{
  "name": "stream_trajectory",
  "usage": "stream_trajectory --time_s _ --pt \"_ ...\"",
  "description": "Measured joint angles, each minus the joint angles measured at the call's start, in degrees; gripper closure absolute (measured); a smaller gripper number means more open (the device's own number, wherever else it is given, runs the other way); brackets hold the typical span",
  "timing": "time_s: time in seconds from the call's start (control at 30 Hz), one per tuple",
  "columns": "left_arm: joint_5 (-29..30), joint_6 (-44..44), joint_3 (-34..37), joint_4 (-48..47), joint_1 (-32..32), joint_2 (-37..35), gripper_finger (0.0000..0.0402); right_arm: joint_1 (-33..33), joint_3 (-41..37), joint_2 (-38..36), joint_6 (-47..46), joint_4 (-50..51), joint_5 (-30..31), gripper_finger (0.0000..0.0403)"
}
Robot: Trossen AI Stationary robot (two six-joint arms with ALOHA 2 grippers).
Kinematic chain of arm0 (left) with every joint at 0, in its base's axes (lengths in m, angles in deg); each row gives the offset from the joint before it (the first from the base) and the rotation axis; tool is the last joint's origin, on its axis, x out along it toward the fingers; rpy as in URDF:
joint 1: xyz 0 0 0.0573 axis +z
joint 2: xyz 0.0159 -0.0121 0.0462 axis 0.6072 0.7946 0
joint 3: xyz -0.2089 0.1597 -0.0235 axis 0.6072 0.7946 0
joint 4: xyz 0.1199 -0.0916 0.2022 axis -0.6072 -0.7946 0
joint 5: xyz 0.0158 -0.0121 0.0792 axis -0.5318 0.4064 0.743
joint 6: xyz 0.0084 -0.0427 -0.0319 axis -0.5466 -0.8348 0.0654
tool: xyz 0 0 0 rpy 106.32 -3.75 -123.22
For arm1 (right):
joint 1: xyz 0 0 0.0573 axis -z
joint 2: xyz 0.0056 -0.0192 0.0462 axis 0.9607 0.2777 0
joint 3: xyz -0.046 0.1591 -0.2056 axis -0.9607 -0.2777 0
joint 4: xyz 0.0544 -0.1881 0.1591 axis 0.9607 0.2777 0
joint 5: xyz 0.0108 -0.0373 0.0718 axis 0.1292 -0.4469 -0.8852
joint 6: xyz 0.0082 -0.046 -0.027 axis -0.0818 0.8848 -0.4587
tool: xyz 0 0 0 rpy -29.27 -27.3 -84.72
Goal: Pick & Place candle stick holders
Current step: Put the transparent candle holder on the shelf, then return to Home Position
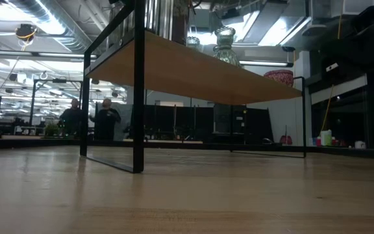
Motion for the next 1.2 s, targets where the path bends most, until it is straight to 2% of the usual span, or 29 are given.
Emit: stream_trajectory --time_s 0.5,0.9,1.2 --pt "0.0 0.1 0.0 2.2 0.0 0.0 0.0399 0.0 0.0 0.0 0.0 0.0 0.0 0.0393" --pt "3.6 0.2 0.0 -2.7 0.1 -2.4 0.0400 0.0 0.0 0.0 0.0 0.0 0.0 0.0393" --pt "3.5 -1.9 0.0 -6.6 -1.1 -6.3 0.0399 0.0 0.0 0.0 0.0 0.0 0.0 0.0393"
